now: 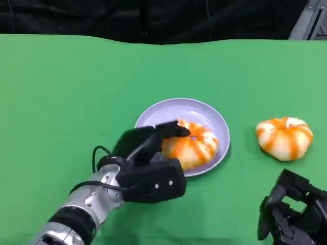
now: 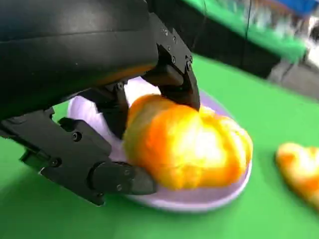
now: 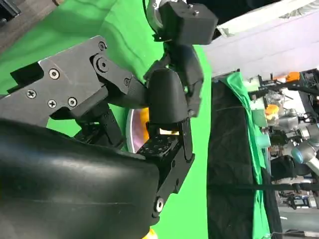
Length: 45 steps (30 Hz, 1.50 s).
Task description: Grasp the bread from the table and place it into the plate.
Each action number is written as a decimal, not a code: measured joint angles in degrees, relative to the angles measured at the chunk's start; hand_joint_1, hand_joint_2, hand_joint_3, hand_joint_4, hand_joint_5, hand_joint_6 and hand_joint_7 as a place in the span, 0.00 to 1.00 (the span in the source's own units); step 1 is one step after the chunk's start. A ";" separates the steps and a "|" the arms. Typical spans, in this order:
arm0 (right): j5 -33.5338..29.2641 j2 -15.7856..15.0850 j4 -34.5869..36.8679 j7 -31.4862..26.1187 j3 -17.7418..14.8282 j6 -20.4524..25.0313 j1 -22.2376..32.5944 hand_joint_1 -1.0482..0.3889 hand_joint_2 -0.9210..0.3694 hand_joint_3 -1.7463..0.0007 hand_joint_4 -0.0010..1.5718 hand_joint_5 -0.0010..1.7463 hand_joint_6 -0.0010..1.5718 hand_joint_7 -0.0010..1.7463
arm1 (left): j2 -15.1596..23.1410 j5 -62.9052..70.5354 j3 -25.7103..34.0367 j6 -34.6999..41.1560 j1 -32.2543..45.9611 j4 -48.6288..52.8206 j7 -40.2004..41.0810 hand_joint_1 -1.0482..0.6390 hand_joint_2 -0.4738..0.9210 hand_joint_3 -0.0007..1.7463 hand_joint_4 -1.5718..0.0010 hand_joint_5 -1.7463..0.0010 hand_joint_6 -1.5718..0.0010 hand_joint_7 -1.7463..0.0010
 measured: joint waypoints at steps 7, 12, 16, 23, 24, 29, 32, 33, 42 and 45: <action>0.03 0.00 0.84 0.39 0.17 -0.18 -0.44 0.61 0.24 0.40 0.57 1.00 0.50 0.92 | 2.40 2.48 -2.63 6.22 0.04 -6.10 -4.15 0.00 1.00 0.47 1.00 1.00 1.00 1.00; 0.04 0.01 0.90 0.38 0.22 -0.18 -0.64 0.62 0.25 0.38 0.57 1.00 0.50 0.91 | 4.48 2.16 -2.73 8.72 1.27 -12.45 -7.68 0.00 1.00 0.46 1.00 1.00 1.00 1.00; 0.14 0.00 0.89 0.32 0.22 -0.15 -0.67 0.62 0.26 0.38 0.57 1.00 0.51 0.91 | 6.27 1.23 -2.27 9.28 3.89 -17.54 -9.88 0.00 1.00 0.46 1.00 1.00 1.00 1.00; 0.16 0.00 1.33 0.26 0.18 -0.16 -1.00 0.62 0.26 0.37 0.57 1.00 0.50 0.91 | 10.03 -0.55 -0.43 11.33 7.20 -26.31 -15.84 0.01 1.00 0.44 1.00 1.00 0.98 0.99; 0.16 0.00 1.44 0.27 0.18 -0.16 -1.04 0.62 0.26 0.37 0.57 1.00 0.50 0.91 | 10.26 -0.61 -0.28 11.64 7.38 -26.69 -16.17 0.01 1.00 0.44 1.00 1.00 0.98 0.99; 0.16 0.00 1.52 0.27 0.16 -0.17 -1.09 0.62 0.26 0.37 0.57 1.00 0.50 0.91 | 10.47 -0.67 -0.17 12.47 7.90 -28.01 -17.10 0.01 1.00 0.43 1.00 1.00 0.98 0.99; 0.16 0.00 1.53 0.27 0.16 -0.17 -1.10 0.62 0.25 0.37 0.57 1.00 0.50 0.91 | 10.47 -0.68 -0.16 12.56 7.90 -28.43 -17.11 0.00 1.00 0.42 1.00 1.00 0.95 0.98; 0.16 0.00 1.53 0.28 0.16 -0.17 -1.10 0.62 0.25 0.37 0.57 1.00 0.51 0.91 | 10.47 -0.69 -0.16 12.59 7.90 -28.47 -17.14 0.00 1.00 0.42 1.00 1.00 0.94 0.98; 0.17 0.00 1.50 0.34 0.30 -0.30 -1.02 0.61 0.24 0.38 0.57 1.00 0.50 0.91 | 10.34 1.54 -0.27 11.62 7.87 -26.93 -11.46 0.00 1.00 0.40 0.92 0.98 0.34 0.96; 0.17 0.00 1.48 0.28 0.32 -0.23 -0.96 0.61 0.24 0.38 0.57 1.00 0.50 0.91 | 10.22 2.12 -0.27 10.64 7.71 -26.69 -8.88 0.00 1.00 0.39 0.90 0.97 0.31 0.96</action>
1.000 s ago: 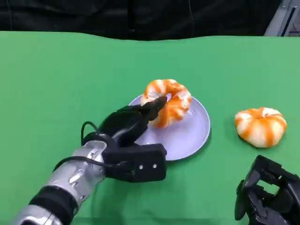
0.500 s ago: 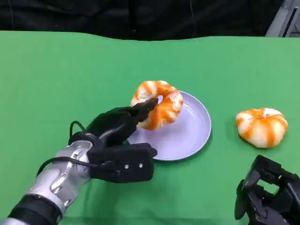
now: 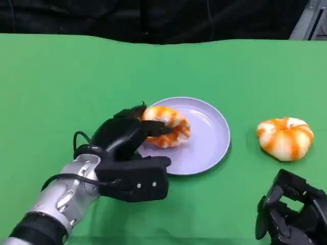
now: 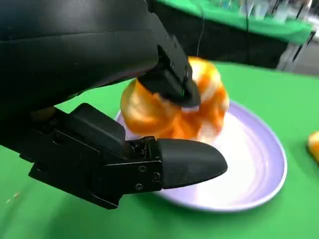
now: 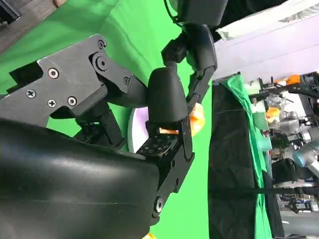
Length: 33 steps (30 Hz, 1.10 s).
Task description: Grasp the bread from the table and place it into the plate.
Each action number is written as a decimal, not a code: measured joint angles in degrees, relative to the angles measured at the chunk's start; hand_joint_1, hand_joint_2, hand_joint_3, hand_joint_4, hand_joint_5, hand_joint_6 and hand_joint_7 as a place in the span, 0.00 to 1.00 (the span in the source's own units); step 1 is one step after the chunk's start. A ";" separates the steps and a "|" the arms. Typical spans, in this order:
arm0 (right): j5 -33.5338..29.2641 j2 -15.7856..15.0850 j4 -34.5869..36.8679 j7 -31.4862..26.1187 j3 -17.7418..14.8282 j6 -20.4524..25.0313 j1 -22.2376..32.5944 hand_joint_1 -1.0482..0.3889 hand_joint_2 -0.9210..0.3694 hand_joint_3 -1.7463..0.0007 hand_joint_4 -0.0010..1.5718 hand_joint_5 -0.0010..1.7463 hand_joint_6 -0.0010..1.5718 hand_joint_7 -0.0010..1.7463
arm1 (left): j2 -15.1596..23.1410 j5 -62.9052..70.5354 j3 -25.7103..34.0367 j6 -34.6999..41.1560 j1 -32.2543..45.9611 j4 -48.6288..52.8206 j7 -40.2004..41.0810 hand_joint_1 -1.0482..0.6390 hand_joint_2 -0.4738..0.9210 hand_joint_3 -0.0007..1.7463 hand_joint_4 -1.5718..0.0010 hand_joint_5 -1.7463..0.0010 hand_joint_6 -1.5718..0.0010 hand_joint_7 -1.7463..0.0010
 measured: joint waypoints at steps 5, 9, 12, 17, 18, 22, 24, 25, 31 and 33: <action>-0.01 0.00 0.00 -0.02 0.05 0.01 0.01 0.62 0.25 0.37 0.57 1.00 0.50 0.91 | -0.03 1.46 -0.17 -0.26 -0.21 -0.03 1.41 0.00 1.00 0.39 0.86 0.97 0.28 0.96; -0.01 0.00 0.00 -0.03 0.15 0.00 0.02 0.62 0.25 0.37 0.57 1.00 0.50 0.92 | -0.03 1.70 -0.17 -0.27 -0.21 -0.68 2.28 0.00 1.00 0.39 0.86 0.97 0.28 0.97; -0.01 0.00 0.00 -0.04 0.24 0.00 0.02 0.62 0.26 0.36 0.57 1.00 0.50 0.92 | -0.03 1.71 -0.17 -0.27 -0.21 -0.86 2.53 0.00 1.00 0.39 0.85 0.97 0.27 0.97; 0.00 0.00 -0.01 -0.05 0.26 0.00 0.03 0.63 0.25 0.36 0.58 1.00 0.50 0.92 | -0.11 0.86 0.37 -0.46 -0.19 -2.25 2.54 0.00 1.00 0.39 0.91 1.00 0.32 0.99; 0.00 -0.01 -0.04 -0.05 0.27 0.00 0.03 0.63 0.25 0.36 0.58 1.00 0.50 0.92 | -0.21 0.11 0.79 -0.68 -0.19 -2.96 2.49 0.00 1.00 0.39 0.92 1.00 0.33 1.00; 0.00 -0.01 -0.05 -0.05 0.27 0.01 0.04 0.63 0.25 0.36 0.58 1.00 0.49 0.92 | -0.61 -1.17 1.40 -1.91 -0.18 -4.13 2.41 0.00 1.00 0.38 0.95 1.00 0.36 1.00; 0.00 0.00 -0.05 -0.06 0.28 0.01 0.03 0.63 0.25 0.36 0.57 1.00 0.49 0.92 | -0.75 -1.35 1.45 -2.64 -0.18 -4.14 2.43 0.00 1.00 0.38 0.96 1.00 0.37 1.00; -0.01 0.00 -0.06 -0.11 0.29 0.02 0.04 0.63 0.25 0.36 0.57 1.00 0.49 0.92 | -0.78 -1.42 1.49 -2.94 -0.18 -4.17 2.47 0.00 1.00 0.38 0.96 1.00 0.38 1.00; -0.03 -0.01 -0.21 -0.47 0.36 0.08 0.07 0.63 0.24 0.36 0.58 1.00 0.49 0.93 | -0.77 -0.88 1.66 -4.17 -0.17 -5.16 4.32 0.02 1.00 0.38 0.98 1.00 0.45 1.00; -0.02 -0.01 -0.21 -0.29 0.37 0.08 0.07 0.63 0.24 0.36 0.58 1.00 0.48 0.93 | -0.77 -0.85 1.68 -4.29 -0.17 -5.68 4.66 0.02 1.00 0.38 0.97 1.00 0.47 1.00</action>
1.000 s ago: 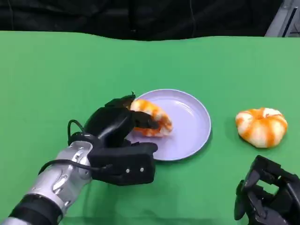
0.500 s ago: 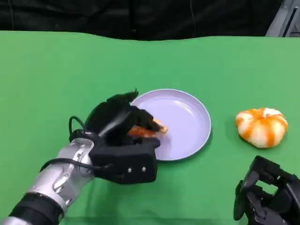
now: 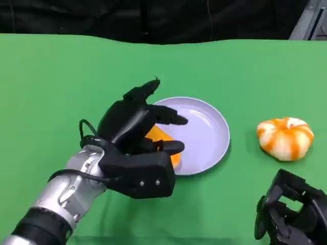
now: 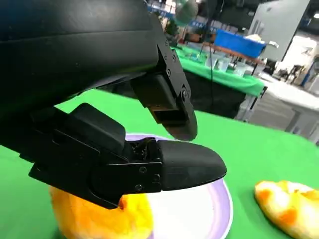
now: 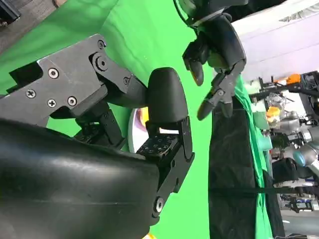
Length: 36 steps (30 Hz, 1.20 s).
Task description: Grasp the bread from the table and place it into the plate.
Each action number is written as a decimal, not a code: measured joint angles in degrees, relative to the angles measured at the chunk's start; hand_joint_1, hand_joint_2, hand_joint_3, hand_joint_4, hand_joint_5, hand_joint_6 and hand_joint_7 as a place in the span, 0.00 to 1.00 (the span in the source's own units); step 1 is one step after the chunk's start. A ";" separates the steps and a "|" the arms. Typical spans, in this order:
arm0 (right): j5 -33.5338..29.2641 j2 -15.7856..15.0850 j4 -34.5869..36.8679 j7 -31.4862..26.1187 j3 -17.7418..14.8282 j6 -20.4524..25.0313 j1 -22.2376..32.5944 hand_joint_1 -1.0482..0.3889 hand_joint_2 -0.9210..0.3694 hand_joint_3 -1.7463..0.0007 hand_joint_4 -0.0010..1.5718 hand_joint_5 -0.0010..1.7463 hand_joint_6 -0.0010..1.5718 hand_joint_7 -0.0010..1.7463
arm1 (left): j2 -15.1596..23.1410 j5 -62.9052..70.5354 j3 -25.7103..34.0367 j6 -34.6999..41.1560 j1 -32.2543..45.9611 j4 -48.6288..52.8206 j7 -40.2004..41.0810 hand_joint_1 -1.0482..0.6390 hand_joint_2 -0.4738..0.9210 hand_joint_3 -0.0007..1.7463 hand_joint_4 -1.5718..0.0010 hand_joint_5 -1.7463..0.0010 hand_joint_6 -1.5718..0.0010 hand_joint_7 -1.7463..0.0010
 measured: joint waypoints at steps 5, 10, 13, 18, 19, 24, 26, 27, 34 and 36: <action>0.02 0.00 0.00 0.16 -0.01 0.00 0.00 0.63 0.24 0.37 0.58 1.00 0.49 0.93 | 0.02 0.22 0.00 0.00 0.11 -1.03 0.05 0.03 1.00 0.38 0.97 1.00 0.48 1.00; 0.03 0.00 0.02 0.19 0.02 -0.03 0.02 0.63 0.24 0.37 0.57 1.00 0.49 0.93 | 0.30 -1.32 1.45 -0.33 2.46 -4.98 -0.52 0.10 1.00 0.29 0.90 0.97 0.48 1.00; 0.01 0.02 0.01 0.18 0.13 -0.04 -0.07 0.63 0.25 0.36 0.58 1.00 0.49 0.93 | 0.48 -4.57 2.85 0.01 3.57 -7.75 -3.12 0.45 0.99 0.12 0.59 0.92 0.44 0.99; -0.17 0.05 0.02 -0.21 0.32 -0.12 -0.05 0.62 0.26 0.36 0.58 1.00 0.49 0.93 | 1.45 -25.25 8.98 5.66 11.13 -21.51 -20.69 0.67 0.91 0.41 0.32 0.52 0.27 0.80; -0.27 0.07 0.02 -0.34 0.43 -0.12 -0.11 0.62 0.26 0.36 0.58 1.00 0.49 0.93 | 2.08 -28.32 9.94 7.35 12.41 -23.79 -23.52 0.65 0.84 0.53 0.37 0.31 0.32 0.57; -0.79 0.10 0.04 -0.62 0.47 -0.15 -0.26 0.62 0.26 0.36 0.58 1.00 0.49 0.93 | 5.93 -44.68 17.07 16.46 22.02 -34.64 -34.96 0.61 0.74 0.73 0.50 0.01 0.50 0.13; -0.73 0.10 0.27 -0.60 0.37 -0.16 -0.42 0.62 0.26 0.36 0.58 1.00 0.49 0.93 | 7.40 -50.79 20.19 19.58 26.34 -38.24 -38.46 0.61 0.74 0.74 0.51 0.00 0.52 0.12; -0.71 0.09 0.37 -0.59 0.31 -0.16 -0.50 0.62 0.26 0.36 0.58 1.00 0.49 0.93 | 7.87 -53.12 21.47 20.63 27.97 -39.35 -39.74 0.61 0.75 0.73 0.50 0.00 0.51 0.10; -0.35 0.06 2.77 -0.04 -0.55 -0.20 -2.19 0.62 0.26 0.36 0.57 1.00 0.50 0.92 | 8.90 -64.55 28.42 25.81 41.96 -46.38 -44.71 0.61 0.77 0.69 0.45 0.00 0.53 0.02; -0.34 0.04 3.73 0.33 -0.87 -0.42 -2.65 0.62 0.26 0.36 0.58 1.00 0.50 0.91 | 8.67 -65.21 29.23 25.58 44.82 -46.43 -45.50 0.62 0.78 0.70 0.44 0.00 0.54 0.01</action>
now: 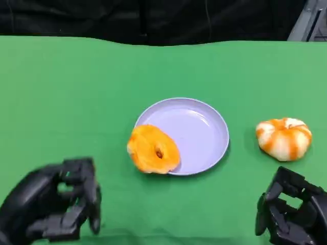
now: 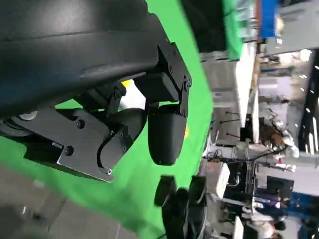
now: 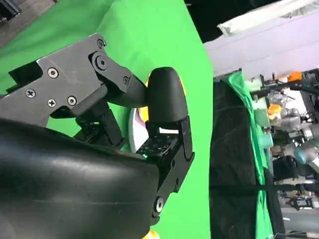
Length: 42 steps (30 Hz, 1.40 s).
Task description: Grasp the bread from the table and place it into the plate.
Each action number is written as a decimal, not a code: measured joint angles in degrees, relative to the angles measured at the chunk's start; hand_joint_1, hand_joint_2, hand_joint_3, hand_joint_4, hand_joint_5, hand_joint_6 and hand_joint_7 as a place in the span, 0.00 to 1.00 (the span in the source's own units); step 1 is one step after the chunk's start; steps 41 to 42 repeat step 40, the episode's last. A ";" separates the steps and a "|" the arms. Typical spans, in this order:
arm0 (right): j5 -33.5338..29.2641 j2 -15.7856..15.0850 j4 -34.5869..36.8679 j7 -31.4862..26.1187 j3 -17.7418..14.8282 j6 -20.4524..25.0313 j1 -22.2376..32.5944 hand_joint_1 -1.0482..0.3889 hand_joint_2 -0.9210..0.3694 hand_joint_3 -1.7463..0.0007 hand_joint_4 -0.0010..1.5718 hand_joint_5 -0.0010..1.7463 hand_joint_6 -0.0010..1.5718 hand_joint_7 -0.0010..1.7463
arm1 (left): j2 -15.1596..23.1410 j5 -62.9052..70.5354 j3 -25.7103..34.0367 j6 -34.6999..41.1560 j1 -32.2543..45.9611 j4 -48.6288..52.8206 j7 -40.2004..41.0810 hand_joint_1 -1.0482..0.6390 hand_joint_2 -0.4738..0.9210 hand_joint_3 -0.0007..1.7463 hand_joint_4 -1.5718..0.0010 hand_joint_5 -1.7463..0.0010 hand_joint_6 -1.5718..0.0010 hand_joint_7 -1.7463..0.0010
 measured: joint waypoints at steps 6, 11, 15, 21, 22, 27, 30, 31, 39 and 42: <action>-0.05 -0.16 2.65 1.20 -0.87 -2.20 -1.51 0.62 0.25 0.38 0.58 1.00 0.49 0.92 | -3.44 -0.07 1.36 -4.47 6.05 4.42 -2.14 0.62 0.78 0.70 0.43 0.00 0.54 0.00; -0.15 -0.30 3.77 1.80 -1.05 -2.91 -1.95 0.60 0.25 0.39 0.58 1.00 0.49 0.92 | -6.20 0.60 1.64 -9.12 6.76 10.20 -3.18 0.61 0.77 0.73 0.43 0.00 0.54 0.00; -0.18 -0.30 3.81 1.82 -1.07 -2.91 -1.97 0.62 0.23 0.40 0.58 1.00 0.49 0.92 | -8.29 0.72 2.20 -10.78 5.52 12.65 -3.17 0.60 0.78 0.72 0.44 0.00 0.54 0.00; -0.18 -0.29 3.80 1.82 -1.06 -2.91 -1.98 0.62 0.23 0.39 0.57 1.00 0.49 0.93 | -8.99 0.77 2.96 -11.83 4.57 13.11 -2.86 0.62 0.79 0.71 0.43 0.00 0.53 0.00; -0.17 -0.29 3.80 1.86 -1.06 -2.91 -1.98 0.62 0.23 0.39 0.57 1.00 0.49 0.93 | -8.98 0.77 3.03 -11.83 4.50 13.10 -2.81 0.63 0.79 0.72 0.43 0.00 0.53 0.00; -0.17 -0.29 3.80 2.27 -1.06 -3.08 -1.98 0.61 0.24 0.39 0.57 1.00 0.49 0.92 | -8.98 0.66 3.02 -11.28 4.28 12.77 -2.82 0.64 0.78 0.74 0.42 0.00 0.52 0.00; -0.17 -0.29 3.80 2.30 -1.06 -3.18 -1.95 0.60 0.25 0.39 0.58 1.00 0.50 0.92 | -8.98 0.77 3.02 -11.08 4.28 11.93 -2.66 0.67 0.78 0.76 0.42 0.00 0.52 0.00; -0.17 -0.29 3.77 2.30 -1.06 -3.18 -1.89 0.60 0.25 0.39 0.58 1.00 0.50 0.92 | -8.97 0.85 3.02 -10.91 4.28 11.24 -2.27 0.68 0.78 0.77 0.42 0.00 0.52 0.00; -0.11 -0.51 2.41 2.52 -1.16 -3.18 -0.71 0.59 0.25 0.39 0.58 1.00 0.49 0.92 | -8.89 0.87 3.33 -8.82 4.18 7.23 -0.12 0.72 0.80 0.80 0.38 0.00 0.50 0.00; -0.02 -0.64 2.25 2.65 -1.21 -3.18 -0.57 0.58 0.25 0.39 0.58 1.00 0.49 0.92 | -8.89 0.87 3.34 -8.32 4.22 6.67 0.44 0.73 0.81 0.79 0.38 0.00 0.50 0.00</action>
